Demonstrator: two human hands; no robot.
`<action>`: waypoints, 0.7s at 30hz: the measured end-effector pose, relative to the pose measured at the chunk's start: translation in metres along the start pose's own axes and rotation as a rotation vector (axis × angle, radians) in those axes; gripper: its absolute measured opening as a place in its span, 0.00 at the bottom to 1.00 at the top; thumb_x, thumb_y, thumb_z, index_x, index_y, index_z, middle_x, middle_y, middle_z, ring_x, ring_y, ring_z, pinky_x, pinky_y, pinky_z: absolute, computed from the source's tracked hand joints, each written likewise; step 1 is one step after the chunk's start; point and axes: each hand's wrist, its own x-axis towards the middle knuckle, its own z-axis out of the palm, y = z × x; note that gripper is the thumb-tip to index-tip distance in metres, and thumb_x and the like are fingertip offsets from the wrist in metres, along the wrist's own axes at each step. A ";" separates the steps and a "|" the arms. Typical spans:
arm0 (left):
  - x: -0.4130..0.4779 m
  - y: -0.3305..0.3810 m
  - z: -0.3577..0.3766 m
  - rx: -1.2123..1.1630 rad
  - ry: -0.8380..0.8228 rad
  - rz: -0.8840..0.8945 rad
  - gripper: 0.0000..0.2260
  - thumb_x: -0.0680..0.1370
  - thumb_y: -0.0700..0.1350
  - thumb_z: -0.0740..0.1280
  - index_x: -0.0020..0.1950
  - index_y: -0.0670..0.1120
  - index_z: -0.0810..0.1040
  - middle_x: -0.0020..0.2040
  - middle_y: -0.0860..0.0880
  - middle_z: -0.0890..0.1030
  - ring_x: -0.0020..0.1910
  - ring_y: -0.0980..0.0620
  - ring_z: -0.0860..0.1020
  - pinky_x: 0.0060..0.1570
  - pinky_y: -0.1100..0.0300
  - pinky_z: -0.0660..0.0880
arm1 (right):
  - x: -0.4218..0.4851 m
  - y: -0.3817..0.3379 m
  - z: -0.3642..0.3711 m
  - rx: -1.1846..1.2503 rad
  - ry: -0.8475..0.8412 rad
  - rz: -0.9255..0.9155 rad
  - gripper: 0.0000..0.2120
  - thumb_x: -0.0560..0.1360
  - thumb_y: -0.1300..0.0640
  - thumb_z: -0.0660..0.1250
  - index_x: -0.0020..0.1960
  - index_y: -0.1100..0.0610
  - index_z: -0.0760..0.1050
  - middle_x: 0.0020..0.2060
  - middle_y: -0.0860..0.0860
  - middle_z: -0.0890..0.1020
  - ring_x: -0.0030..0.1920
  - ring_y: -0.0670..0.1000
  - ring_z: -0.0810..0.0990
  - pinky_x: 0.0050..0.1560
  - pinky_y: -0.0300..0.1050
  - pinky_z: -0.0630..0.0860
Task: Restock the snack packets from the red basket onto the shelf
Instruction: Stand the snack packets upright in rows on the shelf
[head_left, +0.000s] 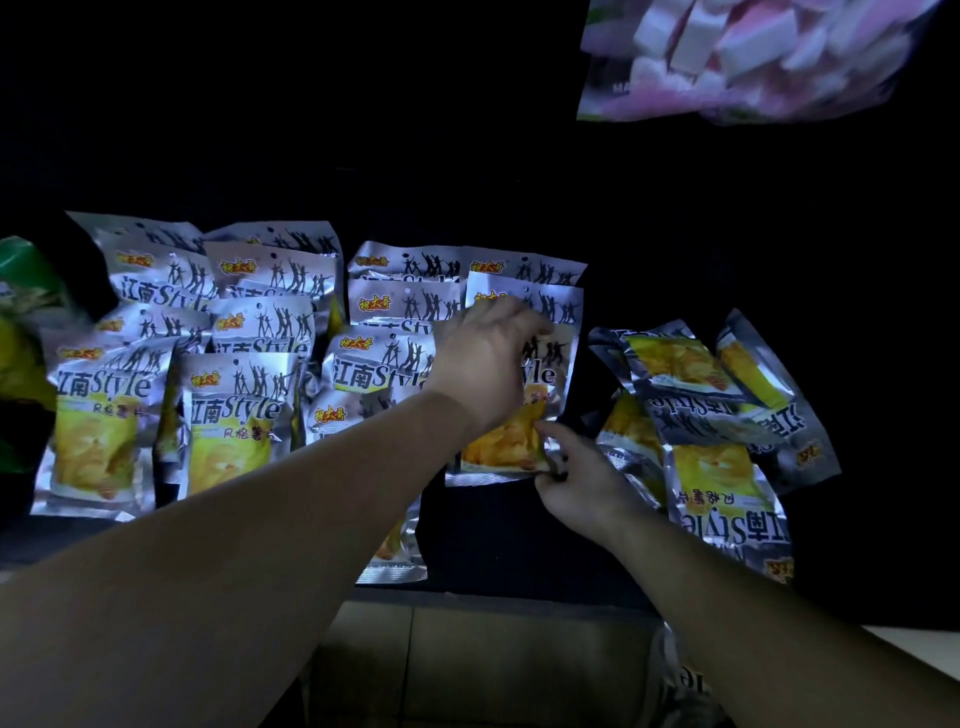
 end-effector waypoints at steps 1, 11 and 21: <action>-0.003 0.004 -0.001 0.030 0.033 0.024 0.26 0.68 0.31 0.68 0.63 0.52 0.80 0.65 0.46 0.78 0.63 0.41 0.74 0.65 0.42 0.71 | 0.001 -0.001 0.000 -0.024 -0.034 0.032 0.32 0.80 0.61 0.63 0.79 0.40 0.61 0.74 0.49 0.64 0.69 0.50 0.70 0.61 0.38 0.68; -0.094 -0.003 0.033 -0.043 -0.694 -0.236 0.37 0.77 0.40 0.68 0.81 0.59 0.56 0.74 0.49 0.67 0.65 0.40 0.76 0.59 0.45 0.79 | -0.006 -0.005 -0.005 -0.075 0.031 0.013 0.36 0.74 0.65 0.61 0.77 0.39 0.65 0.67 0.50 0.70 0.54 0.53 0.79 0.41 0.41 0.75; -0.102 0.004 0.036 0.062 -0.632 -0.187 0.33 0.77 0.45 0.67 0.80 0.57 0.59 0.70 0.48 0.68 0.70 0.42 0.68 0.61 0.45 0.77 | -0.017 -0.005 -0.025 -0.169 0.115 -0.011 0.22 0.80 0.58 0.65 0.71 0.43 0.74 0.51 0.44 0.79 0.43 0.49 0.80 0.40 0.46 0.77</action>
